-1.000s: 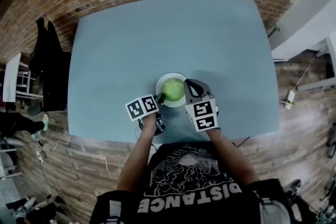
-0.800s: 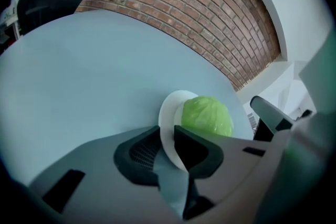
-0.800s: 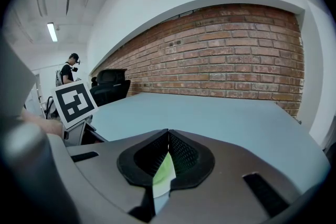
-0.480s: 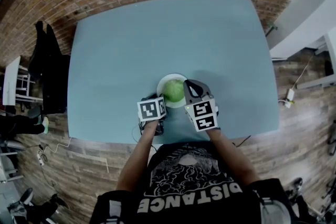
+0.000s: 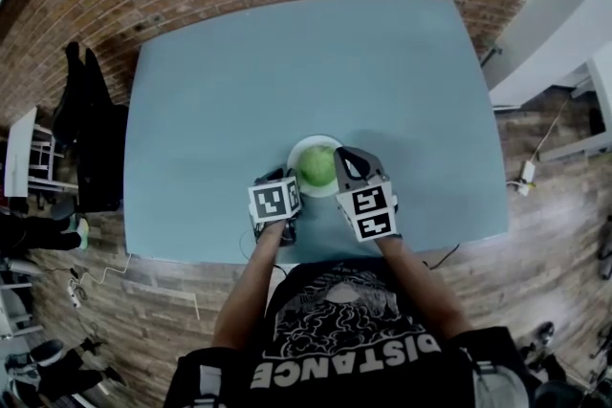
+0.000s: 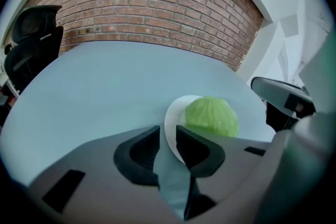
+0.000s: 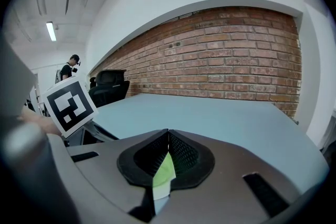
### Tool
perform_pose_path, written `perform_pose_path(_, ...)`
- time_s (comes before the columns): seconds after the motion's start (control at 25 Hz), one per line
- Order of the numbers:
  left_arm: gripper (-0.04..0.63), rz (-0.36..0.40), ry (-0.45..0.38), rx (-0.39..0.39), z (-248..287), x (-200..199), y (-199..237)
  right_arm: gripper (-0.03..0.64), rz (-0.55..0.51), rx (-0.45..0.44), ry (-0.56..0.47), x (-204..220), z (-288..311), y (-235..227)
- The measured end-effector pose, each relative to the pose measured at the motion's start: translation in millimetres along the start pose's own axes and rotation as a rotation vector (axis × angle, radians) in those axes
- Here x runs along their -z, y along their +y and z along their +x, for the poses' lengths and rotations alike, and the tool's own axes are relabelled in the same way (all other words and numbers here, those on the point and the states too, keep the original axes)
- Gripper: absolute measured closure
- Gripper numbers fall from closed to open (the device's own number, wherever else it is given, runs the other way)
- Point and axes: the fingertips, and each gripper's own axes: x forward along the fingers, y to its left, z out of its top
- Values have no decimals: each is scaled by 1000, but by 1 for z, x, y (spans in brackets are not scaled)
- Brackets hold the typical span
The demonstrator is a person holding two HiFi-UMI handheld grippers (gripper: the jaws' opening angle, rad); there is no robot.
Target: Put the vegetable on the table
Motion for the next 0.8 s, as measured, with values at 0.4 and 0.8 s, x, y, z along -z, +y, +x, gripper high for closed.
perform_pose_path(0.4,500,37,-105,122,-25,-14,-11,607,16,24,-21,-5,-7,12)
perform_pose_path(0.8,575,83,-220,177,-60,-31,-22,607,23,18,-49,-15,-14,36)
